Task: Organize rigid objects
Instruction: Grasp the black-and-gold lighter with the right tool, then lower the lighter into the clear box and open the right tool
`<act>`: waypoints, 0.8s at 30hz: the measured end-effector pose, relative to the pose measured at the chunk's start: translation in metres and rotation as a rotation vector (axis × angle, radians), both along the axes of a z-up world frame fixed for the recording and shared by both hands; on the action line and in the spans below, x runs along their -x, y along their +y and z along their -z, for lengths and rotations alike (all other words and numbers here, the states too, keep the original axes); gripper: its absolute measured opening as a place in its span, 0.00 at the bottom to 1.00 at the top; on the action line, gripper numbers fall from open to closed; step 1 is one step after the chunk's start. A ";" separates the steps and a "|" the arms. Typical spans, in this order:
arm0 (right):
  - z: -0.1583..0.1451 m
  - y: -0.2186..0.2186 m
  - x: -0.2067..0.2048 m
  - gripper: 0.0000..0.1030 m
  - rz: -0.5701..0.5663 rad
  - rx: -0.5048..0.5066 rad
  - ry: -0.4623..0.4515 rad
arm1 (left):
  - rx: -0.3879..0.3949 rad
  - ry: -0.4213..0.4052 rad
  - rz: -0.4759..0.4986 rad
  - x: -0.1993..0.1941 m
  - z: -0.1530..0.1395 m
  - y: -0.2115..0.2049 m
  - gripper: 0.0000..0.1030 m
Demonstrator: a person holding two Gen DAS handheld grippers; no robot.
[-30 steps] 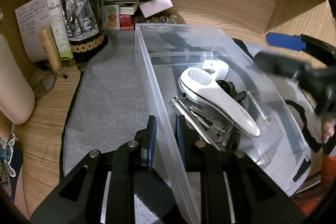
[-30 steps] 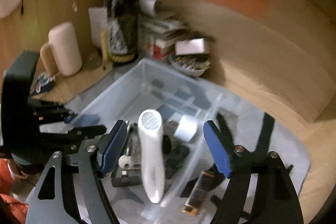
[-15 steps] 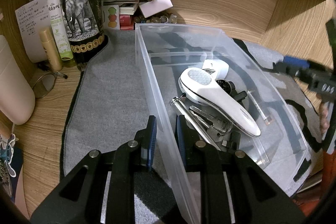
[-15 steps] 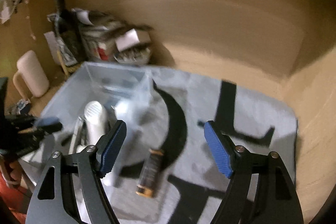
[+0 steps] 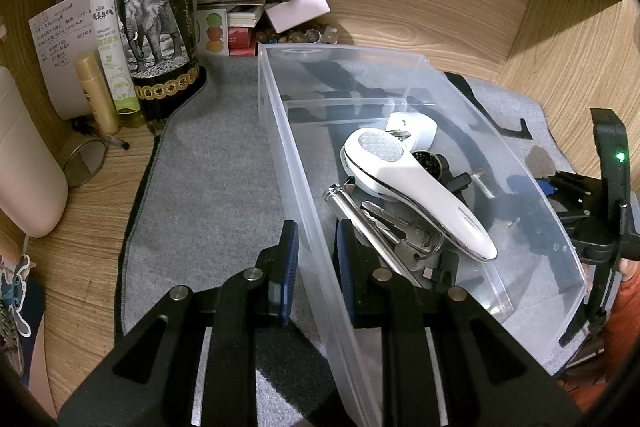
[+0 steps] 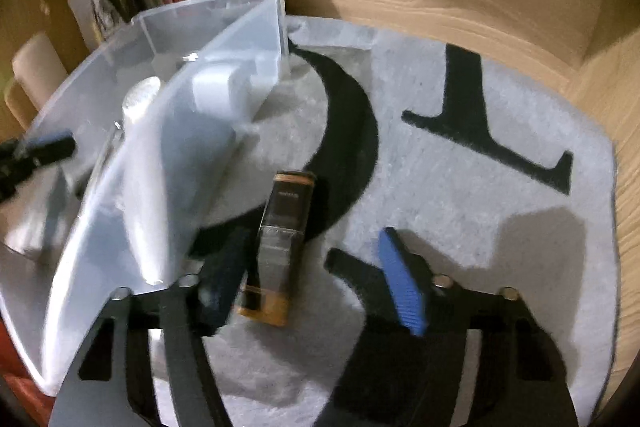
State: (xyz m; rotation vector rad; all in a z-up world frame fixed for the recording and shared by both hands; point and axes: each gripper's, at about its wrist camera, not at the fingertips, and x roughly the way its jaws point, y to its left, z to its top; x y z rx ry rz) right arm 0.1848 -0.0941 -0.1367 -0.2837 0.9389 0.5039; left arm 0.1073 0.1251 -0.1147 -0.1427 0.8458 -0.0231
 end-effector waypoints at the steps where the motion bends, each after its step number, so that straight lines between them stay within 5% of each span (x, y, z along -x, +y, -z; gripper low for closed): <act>1: -0.001 -0.001 0.001 0.39 -0.008 -0.004 -0.006 | 0.000 0.000 0.000 0.000 0.000 0.001 0.18; 2: -0.002 -0.001 0.001 0.23 -0.014 -0.011 -0.001 | 0.001 0.000 0.000 0.000 0.000 0.000 0.18; 3: -0.004 -0.003 0.000 0.21 -0.009 -0.017 0.000 | 0.001 0.000 0.000 0.000 0.000 0.000 0.18; 24: -0.090 0.011 0.015 0.21 -0.036 -0.128 -0.219 | 0.000 0.000 -0.001 0.000 0.000 0.000 0.18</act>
